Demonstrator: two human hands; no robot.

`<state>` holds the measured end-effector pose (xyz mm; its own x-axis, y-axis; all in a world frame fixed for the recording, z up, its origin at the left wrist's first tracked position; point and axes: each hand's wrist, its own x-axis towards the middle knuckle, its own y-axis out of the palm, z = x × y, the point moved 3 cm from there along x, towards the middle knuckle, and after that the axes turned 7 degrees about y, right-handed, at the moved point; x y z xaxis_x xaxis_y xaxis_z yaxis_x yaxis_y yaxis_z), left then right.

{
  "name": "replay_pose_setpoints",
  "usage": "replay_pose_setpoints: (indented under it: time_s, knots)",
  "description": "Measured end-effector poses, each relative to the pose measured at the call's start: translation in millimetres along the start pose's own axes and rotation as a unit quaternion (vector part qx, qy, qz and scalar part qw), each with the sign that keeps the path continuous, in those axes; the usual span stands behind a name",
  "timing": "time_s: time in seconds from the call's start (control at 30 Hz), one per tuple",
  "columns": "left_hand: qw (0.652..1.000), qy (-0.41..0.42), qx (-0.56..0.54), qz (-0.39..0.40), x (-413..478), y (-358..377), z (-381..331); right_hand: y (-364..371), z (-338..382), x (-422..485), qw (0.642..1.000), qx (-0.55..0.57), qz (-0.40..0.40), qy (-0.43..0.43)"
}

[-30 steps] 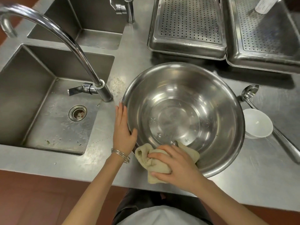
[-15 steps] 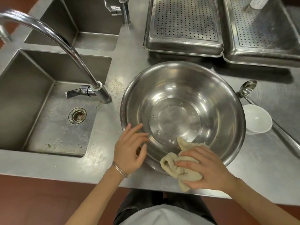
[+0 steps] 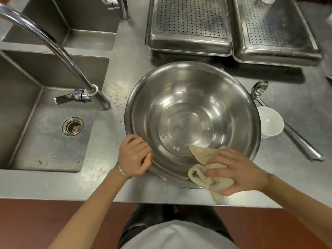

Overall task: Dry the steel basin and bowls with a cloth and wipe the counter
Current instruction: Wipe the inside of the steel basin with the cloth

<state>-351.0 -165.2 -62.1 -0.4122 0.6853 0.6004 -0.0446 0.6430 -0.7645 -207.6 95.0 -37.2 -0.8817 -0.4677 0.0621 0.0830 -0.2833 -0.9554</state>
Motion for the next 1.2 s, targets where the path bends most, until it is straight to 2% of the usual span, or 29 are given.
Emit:
replay_pose_setpoints:
  time_s: [0.13, 0.23, 0.3, 0.37, 0.43, 0.53, 0.6, 0.73, 0.8, 0.87, 0.97, 1.0, 1.07, 1.13, 1.2]
  knots:
    - [0.998, 0.01, -0.029, 0.053, -14, -2, -26, 13, 25, 16, 0.997, 0.034, -0.042, 0.047]
    - [0.996, -0.005, -0.064, 0.06, -30, 1, -51, 25, 42, 21, 0.991, 0.077, -0.022, 0.112]
    - [0.992, -0.092, -0.076, 0.046, -29, 1, -42, 29, 43, 25, 0.984, 0.107, 0.03, 0.142]
    - [0.973, -0.214, -0.08, 0.04, -22, -2, -21, 28, 36, 32, 0.976, 0.134, 0.072, 0.155]
    - [0.96, -0.263, -0.08, 0.047, -15, -5, -4, 26, 24, 50, 0.973, 0.135, 0.067, 0.175]
    - [0.963, -0.251, -0.073, 0.073, -13, -4, 4, 31, -4, 99, 0.97, 0.095, -0.005, 0.225]
    - [0.96, -0.258, -0.07, 0.087, -13, -4, 5, 47, -18, 136, 0.954, 0.09, -0.024, 0.285]
    - [0.96, -0.258, -0.049, 0.1, -9, -4, 5, 98, -5, 181, 0.92, 0.054, 0.046, 0.386]
    - [0.964, -0.243, -0.032, 0.107, -9, -4, 7, 105, 11, 176, 0.934, 0.047, 0.037, 0.353]
    - [0.968, -0.228, -0.019, 0.106, -9, -5, 8, 100, 17, 152, 0.961, 0.098, 0.053, 0.253]
    - [0.969, -0.225, -0.013, 0.1, -10, -5, 8, 89, 1, 92, 0.969, 0.163, 0.148, 0.108]
    - [0.969, -0.227, -0.014, 0.099, -10, -5, 8, 84, -10, 76, 0.972, 0.142, 0.177, 0.065]
    - [0.968, -0.231, -0.02, 0.096, -10, -5, 8, 78, -32, 63, 0.981, 0.009, 0.192, -0.001]
    - [0.967, -0.236, -0.028, 0.096, -9, -5, 7, 79, -52, 74, 0.979, -0.132, 0.153, 0.009]
    - [0.966, -0.238, -0.038, 0.091, -8, -5, 6, 80, -56, 102, 0.971, -0.166, 0.113, 0.13]
